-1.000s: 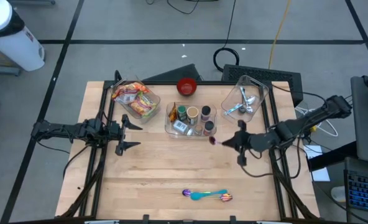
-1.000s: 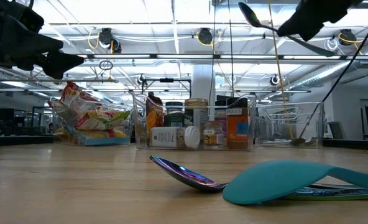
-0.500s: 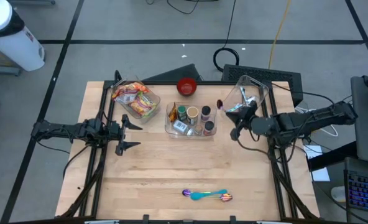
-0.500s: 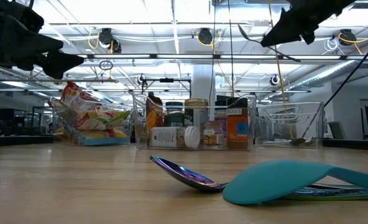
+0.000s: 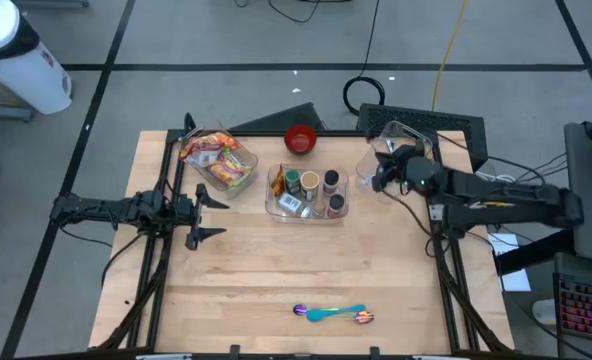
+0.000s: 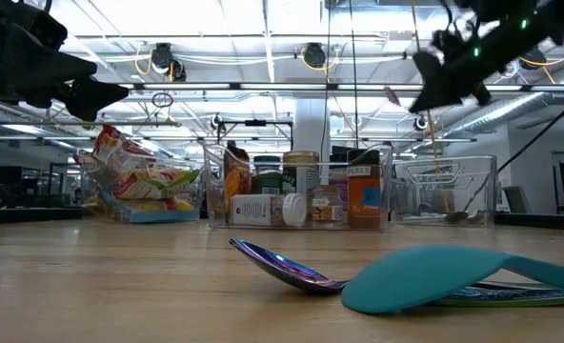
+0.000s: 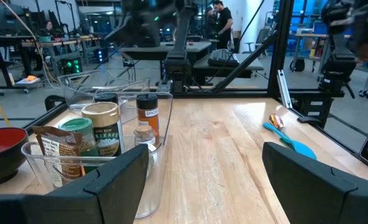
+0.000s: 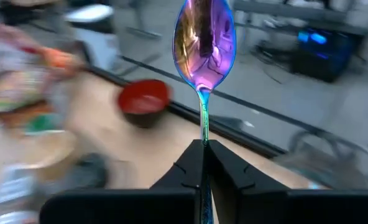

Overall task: Pick & Place Food Item
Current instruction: Put the top violet spoon into the right transparent bin, then put the blue baby spoon into the right transparent bin

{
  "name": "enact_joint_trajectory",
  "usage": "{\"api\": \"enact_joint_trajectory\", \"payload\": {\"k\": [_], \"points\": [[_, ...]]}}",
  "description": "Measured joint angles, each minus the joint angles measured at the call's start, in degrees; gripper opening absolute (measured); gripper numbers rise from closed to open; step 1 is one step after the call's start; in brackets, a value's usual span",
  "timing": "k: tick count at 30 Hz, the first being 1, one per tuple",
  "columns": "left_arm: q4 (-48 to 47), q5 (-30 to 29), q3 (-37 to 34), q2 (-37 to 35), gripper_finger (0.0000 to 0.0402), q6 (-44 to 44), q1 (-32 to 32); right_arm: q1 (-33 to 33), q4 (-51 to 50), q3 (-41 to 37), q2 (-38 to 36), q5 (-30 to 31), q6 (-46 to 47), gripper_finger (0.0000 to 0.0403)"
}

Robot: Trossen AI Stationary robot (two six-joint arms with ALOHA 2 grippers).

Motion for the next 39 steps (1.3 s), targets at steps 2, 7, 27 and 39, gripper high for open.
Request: {"api": "enact_joint_trajectory", "payload": {"k": [2, 7, 27, 39], "points": [[-0.01, 0.0, 0.0, 0.0, 0.0324, 0.0, -0.01, -4.93, 0.6, -2.63, -0.74, -0.84, 0.67, 0.0003], [0.01, 0.0, 0.0, 0.0, 0.0324, 0.0, -0.01, -16.98, 0.36, -8.09, -0.98, -9.05, 4.0, 0.0003], [0.01, 0.0, 0.0, 0.0, 0.0324, 0.0, -0.01, -28.94, 4.41, -18.93, -0.54, -15.87, 10.64, 0.0004], [0.01, 0.0, 0.0, 0.0, 0.0324, 0.0, -0.01, -28.91, 10.39, -21.64, -0.63, -15.38, 10.39, 0.0044]]}}
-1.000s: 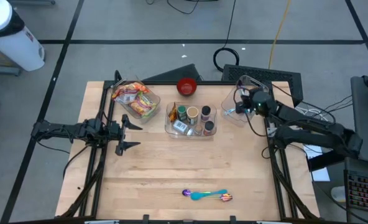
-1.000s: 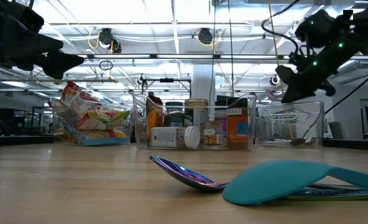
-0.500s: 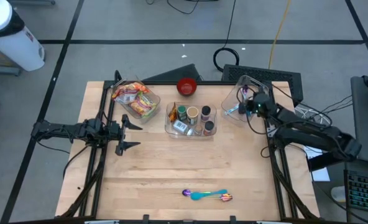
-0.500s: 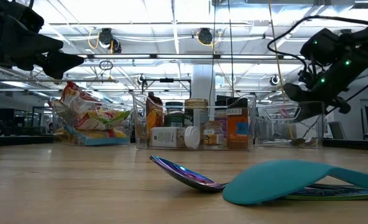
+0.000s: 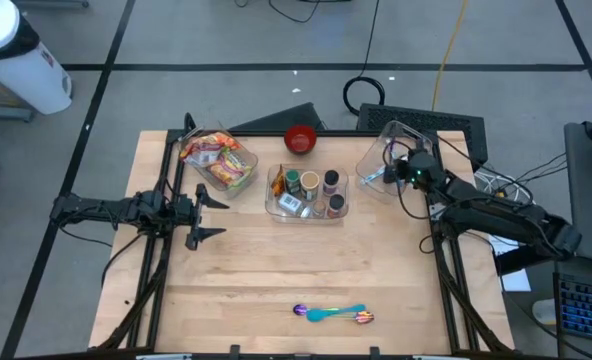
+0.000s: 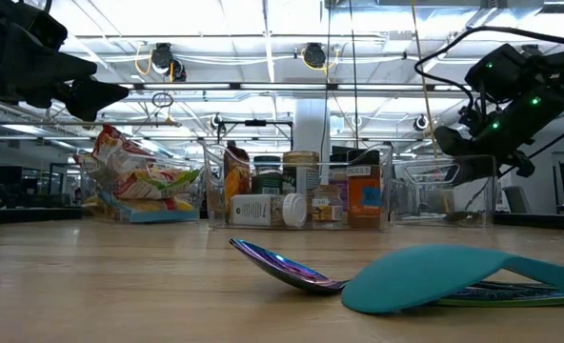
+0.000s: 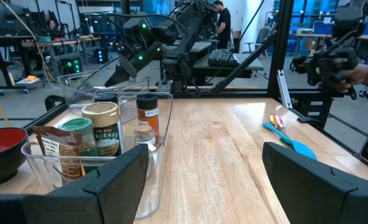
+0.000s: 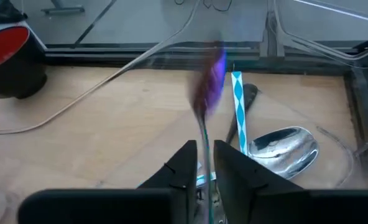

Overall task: Pick & Place Food Item
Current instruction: Put the blue baby spoon into the right transparent bin

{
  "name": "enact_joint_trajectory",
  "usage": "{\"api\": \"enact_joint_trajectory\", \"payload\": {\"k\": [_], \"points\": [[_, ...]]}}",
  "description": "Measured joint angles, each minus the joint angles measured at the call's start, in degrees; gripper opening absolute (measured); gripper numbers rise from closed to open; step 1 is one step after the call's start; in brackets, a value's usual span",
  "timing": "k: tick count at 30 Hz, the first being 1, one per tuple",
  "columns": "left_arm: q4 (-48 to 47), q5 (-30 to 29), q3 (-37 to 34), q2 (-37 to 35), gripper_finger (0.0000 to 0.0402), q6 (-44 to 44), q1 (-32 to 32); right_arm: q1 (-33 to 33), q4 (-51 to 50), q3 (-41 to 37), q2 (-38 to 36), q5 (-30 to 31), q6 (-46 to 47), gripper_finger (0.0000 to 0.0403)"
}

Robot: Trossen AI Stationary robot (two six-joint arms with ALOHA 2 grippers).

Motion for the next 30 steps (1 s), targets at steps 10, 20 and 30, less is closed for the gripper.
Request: {"api": "enact_joint_trajectory", "payload": {"k": [10, 20, 30], "points": [[-0.01, 0.0, 0.0, 0.0, 0.0324, 0.0, -0.01, 0.56, 4.38, -0.24, -0.34, -3.93, -1.67, 0.0102], [-0.01, 0.0, 0.0, 0.0, 0.0324, 0.0, 0.01, 3.2, 23.75, -0.22, -2.06, -22.57, -3.51, 0.0103], [-0.01, 0.0, 0.0, 0.0, 0.0324, 0.0, 0.0, 14.41, 41.63, -0.22, -2.1, -46.3, 0.58, 0.0104]]}}
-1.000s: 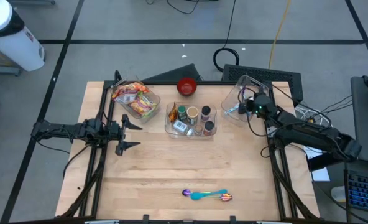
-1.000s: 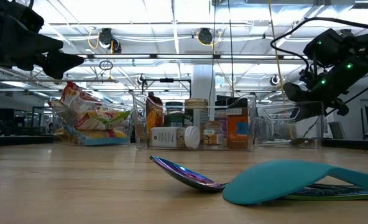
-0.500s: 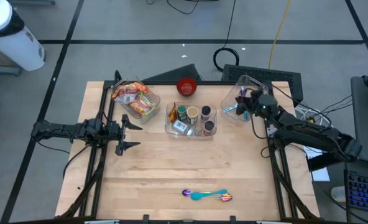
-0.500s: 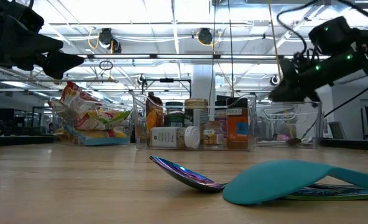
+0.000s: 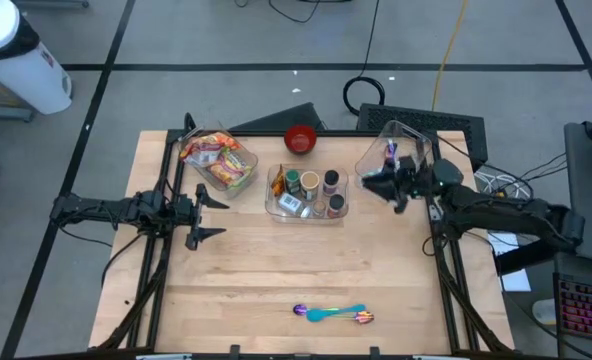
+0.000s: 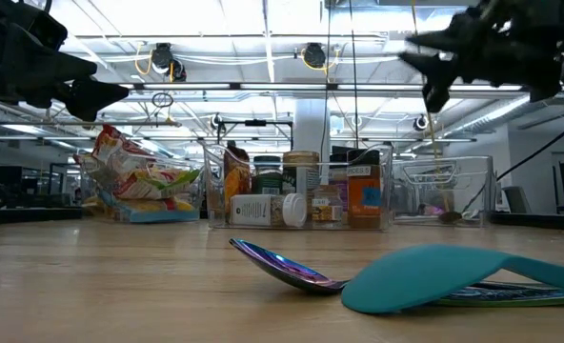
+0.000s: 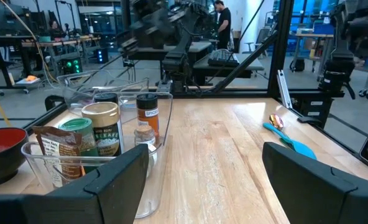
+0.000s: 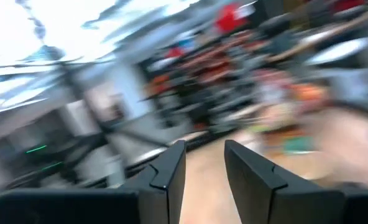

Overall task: Pick & Place Food Item
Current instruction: Put the blue baby spoon into the right transparent bin

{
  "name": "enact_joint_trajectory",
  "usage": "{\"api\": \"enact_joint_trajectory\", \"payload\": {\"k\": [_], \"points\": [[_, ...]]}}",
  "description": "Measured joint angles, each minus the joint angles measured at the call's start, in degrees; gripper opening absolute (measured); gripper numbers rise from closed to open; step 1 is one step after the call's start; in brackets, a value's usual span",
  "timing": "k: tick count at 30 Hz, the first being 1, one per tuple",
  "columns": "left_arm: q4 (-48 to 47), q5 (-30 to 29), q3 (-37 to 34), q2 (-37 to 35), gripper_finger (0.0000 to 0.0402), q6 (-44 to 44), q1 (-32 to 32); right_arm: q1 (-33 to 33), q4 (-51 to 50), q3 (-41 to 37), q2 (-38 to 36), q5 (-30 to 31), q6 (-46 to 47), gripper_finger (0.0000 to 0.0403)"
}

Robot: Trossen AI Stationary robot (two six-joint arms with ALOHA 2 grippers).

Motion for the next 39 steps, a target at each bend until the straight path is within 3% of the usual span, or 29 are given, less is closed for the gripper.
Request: {"api": "enact_joint_trajectory", "payload": {"k": [5, 10, 13, 19, 26, 29, 35, 39], "points": [[0.0, 0.0, 0.0, 0.0, 0.0324, 0.0, 0.01, 11.81, 2.86, 0.04, 0.0, -5.15, 0.15, 0.0104], [0.01, 0.0, 0.0, 0.0, 0.0324, 0.0, 0.0, 25.72, 3.01, 0.06, 0.38, -3.64, -5.93, 0.0107], [0.01, 0.0, 0.0, 0.0, 0.0324, 0.0, 0.01, 34.4, 3.18, 0.09, 1.32, 1.75, -10.04, 0.0106], [0.01, 0.0, 0.0, 0.0, 0.0324, 0.0, 0.0, 49.72, 5.09, 0.11, 5.57, 18.98, -14.39, 0.0108], [0.0, 0.0, 0.0, 0.0, 0.0324, 0.0, 0.01, 61.05, 10.33, 0.79, 14.48, 34.27, -16.83, 0.011], [-0.01, 0.0, 0.0, 0.0, 0.0324, 0.0, 0.01, 63.78, 10.62, 4.3, 18.8, 37.81, -20.82, 0.0114], [-0.01, 0.0, 0.0, 0.0, 0.0324, 0.0, 0.01, 68.41, -4.93, 19.09, 29.07, 39.69, -22.37, 0.0147], [0.0, 0.0, 0.0, 0.0, 0.0324, 0.01, 0.01, 70.65, -21.93, 31.31, 38.14, 46.65, -20.14, 0.0173]]}}
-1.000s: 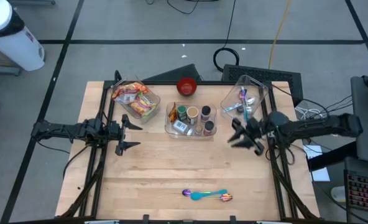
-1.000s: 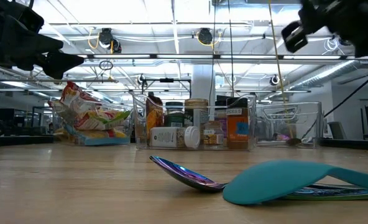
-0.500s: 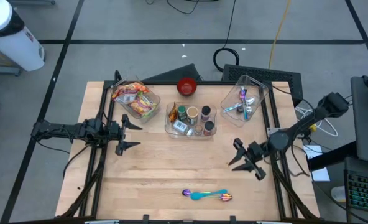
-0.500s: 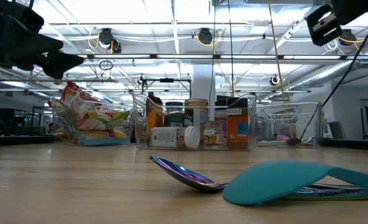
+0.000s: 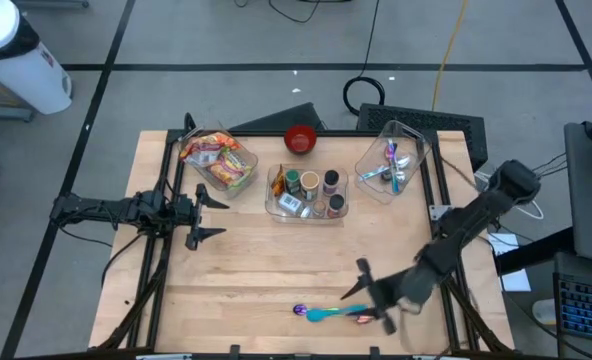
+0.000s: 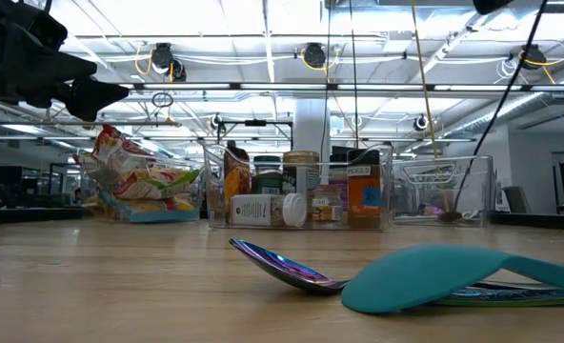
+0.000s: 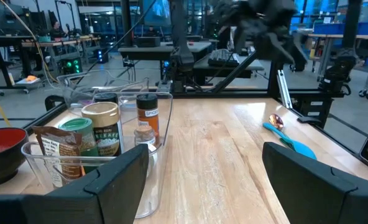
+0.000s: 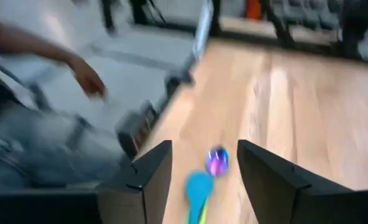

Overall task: Pick & Place Food Item
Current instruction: Put the blue baby spoon into the right transparent bin

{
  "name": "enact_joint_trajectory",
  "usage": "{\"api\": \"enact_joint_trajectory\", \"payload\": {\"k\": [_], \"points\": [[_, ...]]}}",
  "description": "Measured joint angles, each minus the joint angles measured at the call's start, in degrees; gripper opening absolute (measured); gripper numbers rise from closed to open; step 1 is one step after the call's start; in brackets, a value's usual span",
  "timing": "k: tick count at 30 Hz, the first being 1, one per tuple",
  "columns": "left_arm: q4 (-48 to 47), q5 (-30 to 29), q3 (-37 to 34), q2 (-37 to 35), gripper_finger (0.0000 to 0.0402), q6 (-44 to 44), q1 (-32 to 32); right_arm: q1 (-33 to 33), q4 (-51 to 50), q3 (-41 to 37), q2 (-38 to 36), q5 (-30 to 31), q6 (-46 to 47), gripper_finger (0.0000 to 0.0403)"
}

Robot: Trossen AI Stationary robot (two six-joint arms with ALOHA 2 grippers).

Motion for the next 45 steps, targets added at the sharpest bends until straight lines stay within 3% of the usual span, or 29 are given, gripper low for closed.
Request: {"api": "enact_joint_trajectory", "payload": {"k": [4, 9, 17, 36, 45], "points": [[-0.01, 0.02, 0.0, 0.0, 0.0324, -0.01, -0.02, 0.57, -13.19, 10.26, 9.09, 3.65, 4.73, 0.0188], [0.01, 0.01, 0.0, 0.0, 0.0324, -0.01, -0.01, -0.77, -24.07, 18.63, 17.87, 2.26, 8.91, 0.0185], [-0.01, 0.0, 0.0, 0.0, 0.0324, -0.01, 0.0, -2.49, -23.91, 19.33, 25.66, -0.88, 13.64, 0.0172], [-0.01, 0.0, 0.0, 0.0, 0.0324, -0.01, -0.02, -2.88, -22.82, 19.07, 31.6, -0.9, 17.97, 0.0169], [-0.01, 0.0, 0.0, 0.0, 0.0324, -0.01, 0.0, -4.63, -23.11, 19.05, 31.58, -5.25, 18.66, 0.0102]]}}
